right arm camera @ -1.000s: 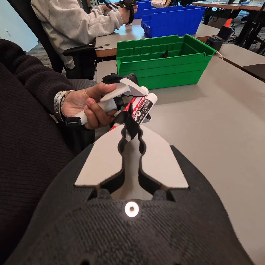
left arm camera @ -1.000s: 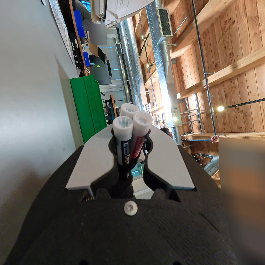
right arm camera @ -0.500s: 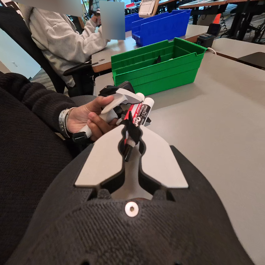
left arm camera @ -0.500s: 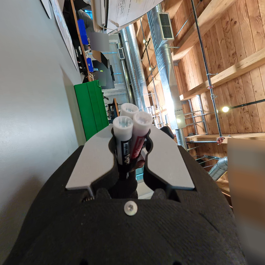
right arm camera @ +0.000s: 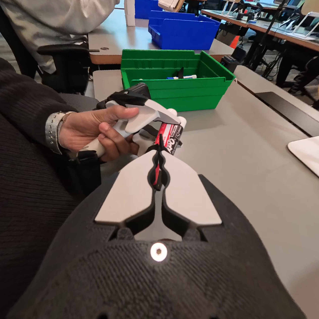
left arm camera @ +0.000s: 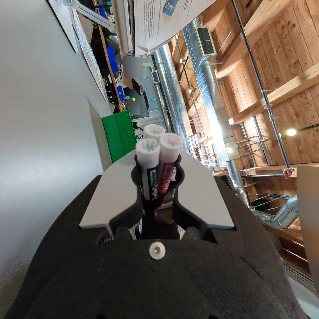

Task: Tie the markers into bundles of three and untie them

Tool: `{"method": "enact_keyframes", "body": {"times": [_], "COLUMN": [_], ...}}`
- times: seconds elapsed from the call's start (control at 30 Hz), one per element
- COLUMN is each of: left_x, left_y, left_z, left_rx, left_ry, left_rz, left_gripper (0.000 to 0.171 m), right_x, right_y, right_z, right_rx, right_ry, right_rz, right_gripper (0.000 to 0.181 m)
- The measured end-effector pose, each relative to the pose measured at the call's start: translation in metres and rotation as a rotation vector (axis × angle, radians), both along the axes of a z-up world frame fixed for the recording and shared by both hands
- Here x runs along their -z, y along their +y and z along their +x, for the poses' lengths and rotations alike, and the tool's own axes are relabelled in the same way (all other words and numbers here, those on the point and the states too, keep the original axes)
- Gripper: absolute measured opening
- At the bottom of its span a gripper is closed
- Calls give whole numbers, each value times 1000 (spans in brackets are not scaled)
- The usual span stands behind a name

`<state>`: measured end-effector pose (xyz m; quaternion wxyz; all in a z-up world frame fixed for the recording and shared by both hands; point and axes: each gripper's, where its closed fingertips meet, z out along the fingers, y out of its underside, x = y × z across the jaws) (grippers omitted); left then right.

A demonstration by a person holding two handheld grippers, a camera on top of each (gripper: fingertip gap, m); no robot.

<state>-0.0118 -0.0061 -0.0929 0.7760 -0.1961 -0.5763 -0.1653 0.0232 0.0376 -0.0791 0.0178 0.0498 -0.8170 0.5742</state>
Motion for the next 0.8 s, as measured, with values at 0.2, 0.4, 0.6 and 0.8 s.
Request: {"method": "enact_keyframes", "body": {"times": [0.2,0.4,0.6,0.8], "left_x": [-2,-10,-3,-3], "left_y": [-4,-10,-5,-6], "left_z": [-1,0,-1,-1], "left_rx": [-12,-13,11,11], "left_ry": [7,46,14,11], "left_rz": [-13,20,25,32], "left_gripper": [35,19,19,19], "right_x": [-3,1,3,2], "right_y": [-6,-11,-9,-8], "right_z": [7,7,1,-3], "right_rx": [42,104,119,126], "right_ry": [107,137,29,-69], "right_rz": [-12,-5,-20,-51], "right_gripper": [0,0,0,1]}}
